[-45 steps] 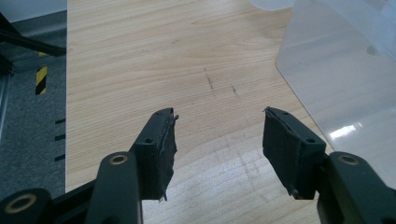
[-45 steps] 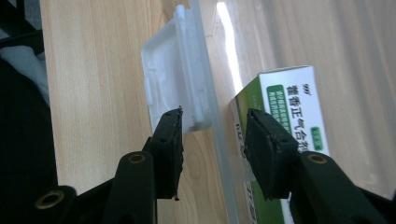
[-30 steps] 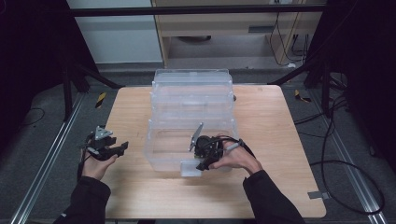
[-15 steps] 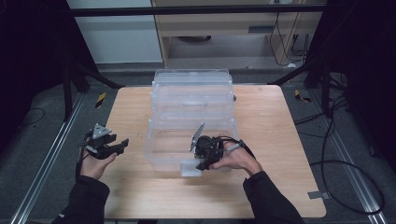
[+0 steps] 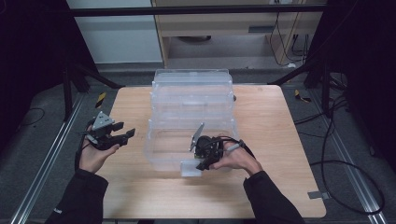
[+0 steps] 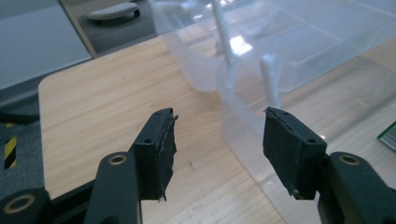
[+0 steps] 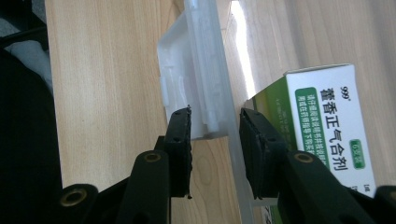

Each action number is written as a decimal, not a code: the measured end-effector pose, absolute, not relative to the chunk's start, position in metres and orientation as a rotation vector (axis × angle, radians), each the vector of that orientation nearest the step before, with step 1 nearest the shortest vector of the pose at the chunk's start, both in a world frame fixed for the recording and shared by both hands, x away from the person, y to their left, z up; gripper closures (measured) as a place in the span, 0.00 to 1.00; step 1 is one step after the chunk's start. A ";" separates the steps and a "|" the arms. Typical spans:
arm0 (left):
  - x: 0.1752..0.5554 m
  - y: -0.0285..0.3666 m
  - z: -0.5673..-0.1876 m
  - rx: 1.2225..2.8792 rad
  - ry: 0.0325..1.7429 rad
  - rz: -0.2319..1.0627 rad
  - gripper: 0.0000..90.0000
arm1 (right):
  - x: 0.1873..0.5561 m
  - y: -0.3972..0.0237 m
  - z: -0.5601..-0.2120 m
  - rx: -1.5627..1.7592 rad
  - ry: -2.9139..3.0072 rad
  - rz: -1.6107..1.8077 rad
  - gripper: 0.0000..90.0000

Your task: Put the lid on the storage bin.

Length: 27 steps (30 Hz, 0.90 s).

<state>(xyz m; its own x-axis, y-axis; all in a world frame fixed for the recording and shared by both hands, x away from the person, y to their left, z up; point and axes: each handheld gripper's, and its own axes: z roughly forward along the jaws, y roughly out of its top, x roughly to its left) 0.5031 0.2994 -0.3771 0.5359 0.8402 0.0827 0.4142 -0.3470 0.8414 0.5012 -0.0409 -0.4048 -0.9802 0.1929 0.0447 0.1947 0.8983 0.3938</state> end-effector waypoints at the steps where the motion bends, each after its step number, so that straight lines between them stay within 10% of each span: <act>1: 0.505 0.297 -0.375 1.970 1.002 0.666 0.48 | 0.501 -0.041 -0.405 -0.313 -3.056 -0.636 0.73; 27: 0.538 0.248 -0.323 2.091 0.722 0.622 0.50 | 0.501 -0.041 -0.405 -0.288 -3.059 -0.644 0.73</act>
<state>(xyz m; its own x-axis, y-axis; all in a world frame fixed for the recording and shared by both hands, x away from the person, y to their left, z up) 0.5382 0.2481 -0.3228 0.7134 0.6784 0.1753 0.2739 -0.5002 0.8214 0.5012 -0.0414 -0.4050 -0.9831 0.1785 0.0400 0.1795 0.8990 0.3994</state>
